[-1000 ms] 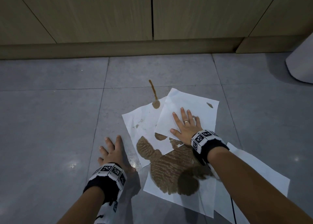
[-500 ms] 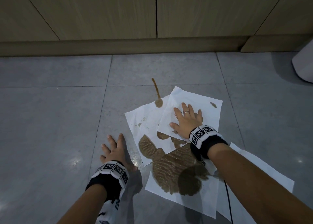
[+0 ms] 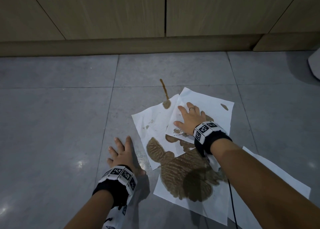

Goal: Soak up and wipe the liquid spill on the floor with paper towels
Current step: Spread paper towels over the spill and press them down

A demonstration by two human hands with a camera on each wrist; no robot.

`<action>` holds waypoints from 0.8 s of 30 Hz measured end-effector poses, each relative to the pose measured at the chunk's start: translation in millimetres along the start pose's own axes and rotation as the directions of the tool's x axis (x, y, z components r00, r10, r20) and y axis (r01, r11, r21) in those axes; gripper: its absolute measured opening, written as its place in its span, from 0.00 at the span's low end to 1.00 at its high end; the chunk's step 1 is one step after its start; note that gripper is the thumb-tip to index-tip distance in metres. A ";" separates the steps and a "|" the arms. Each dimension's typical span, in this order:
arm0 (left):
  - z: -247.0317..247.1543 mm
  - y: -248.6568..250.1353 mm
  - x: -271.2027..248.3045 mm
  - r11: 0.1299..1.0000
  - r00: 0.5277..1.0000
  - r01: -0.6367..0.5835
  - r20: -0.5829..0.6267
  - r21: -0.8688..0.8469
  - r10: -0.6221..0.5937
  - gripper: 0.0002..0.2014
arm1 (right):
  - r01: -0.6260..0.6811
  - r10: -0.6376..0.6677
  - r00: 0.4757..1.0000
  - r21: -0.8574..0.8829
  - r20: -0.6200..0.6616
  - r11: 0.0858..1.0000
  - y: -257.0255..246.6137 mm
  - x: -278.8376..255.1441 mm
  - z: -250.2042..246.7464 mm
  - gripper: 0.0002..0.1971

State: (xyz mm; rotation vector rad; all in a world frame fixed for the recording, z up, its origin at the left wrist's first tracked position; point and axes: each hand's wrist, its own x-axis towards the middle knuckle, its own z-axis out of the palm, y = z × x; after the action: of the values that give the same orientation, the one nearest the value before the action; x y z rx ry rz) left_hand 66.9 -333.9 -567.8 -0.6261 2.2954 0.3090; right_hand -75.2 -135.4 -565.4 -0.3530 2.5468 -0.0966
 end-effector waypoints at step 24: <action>-1.7 -0.5 -0.9 1.000 0.999 -0.003 0.035 -0.031 0.004 0.66 | 0.060 -0.061 0.998 0.029 0.019 0.998 -22.2 30.1 -1.5 0.33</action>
State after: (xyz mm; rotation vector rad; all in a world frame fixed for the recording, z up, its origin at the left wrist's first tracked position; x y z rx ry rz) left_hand 66.7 -334.7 -566.0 -0.6270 2.2622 0.3551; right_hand -95.2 -164.9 -576.8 -0.4184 2.5126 -0.1512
